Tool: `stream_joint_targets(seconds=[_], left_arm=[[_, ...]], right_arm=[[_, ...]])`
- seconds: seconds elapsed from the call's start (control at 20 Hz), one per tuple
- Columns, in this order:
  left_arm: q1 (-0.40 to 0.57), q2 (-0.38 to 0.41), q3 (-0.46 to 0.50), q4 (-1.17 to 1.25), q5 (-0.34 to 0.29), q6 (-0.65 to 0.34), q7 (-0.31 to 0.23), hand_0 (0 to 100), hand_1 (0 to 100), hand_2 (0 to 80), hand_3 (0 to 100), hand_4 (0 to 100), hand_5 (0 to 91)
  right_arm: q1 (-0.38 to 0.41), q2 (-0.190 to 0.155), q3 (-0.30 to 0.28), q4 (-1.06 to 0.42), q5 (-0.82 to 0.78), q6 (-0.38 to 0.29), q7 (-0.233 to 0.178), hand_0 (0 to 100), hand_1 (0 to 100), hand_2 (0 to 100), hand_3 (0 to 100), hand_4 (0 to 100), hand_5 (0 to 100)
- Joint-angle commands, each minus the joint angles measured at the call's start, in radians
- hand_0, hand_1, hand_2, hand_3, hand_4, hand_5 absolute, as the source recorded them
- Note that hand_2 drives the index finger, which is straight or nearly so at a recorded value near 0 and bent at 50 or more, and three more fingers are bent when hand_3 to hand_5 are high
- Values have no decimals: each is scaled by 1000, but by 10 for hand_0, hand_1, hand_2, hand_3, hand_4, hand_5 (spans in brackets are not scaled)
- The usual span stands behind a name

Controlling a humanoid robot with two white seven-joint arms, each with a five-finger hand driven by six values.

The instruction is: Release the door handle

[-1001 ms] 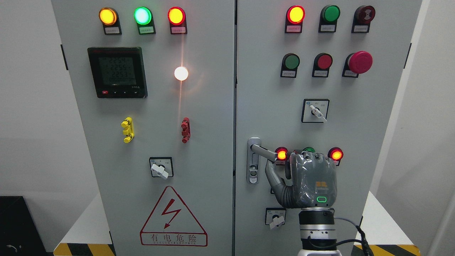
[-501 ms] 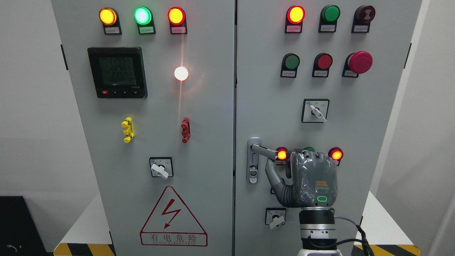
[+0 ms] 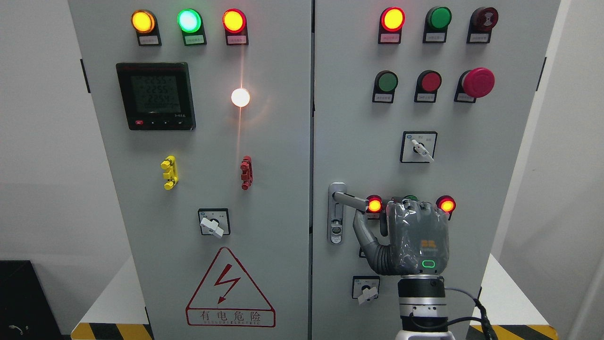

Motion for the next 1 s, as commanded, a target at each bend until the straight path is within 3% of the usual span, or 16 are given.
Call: stream_joint_targets(seconds=[0.0,0.7,0.95], left_arm=[[9,0,0,0,0,1,0,120,556,0,0,0,0],[9,0,0,0,0,-1,0,120,556,0,0,0,0],[9,0,0,0,0,-1,0,120,556,0,0,0,0]], right_arm=[[4,-4,-2,0,0,1,-1,575,276,973,1000,988,1000],[52,-30,5,-22,-18,-11,-16,562,276,927,1000,978,1000],[98,-87,3,-66,-23,-27,-16,541,276,831,1000,959,993]])
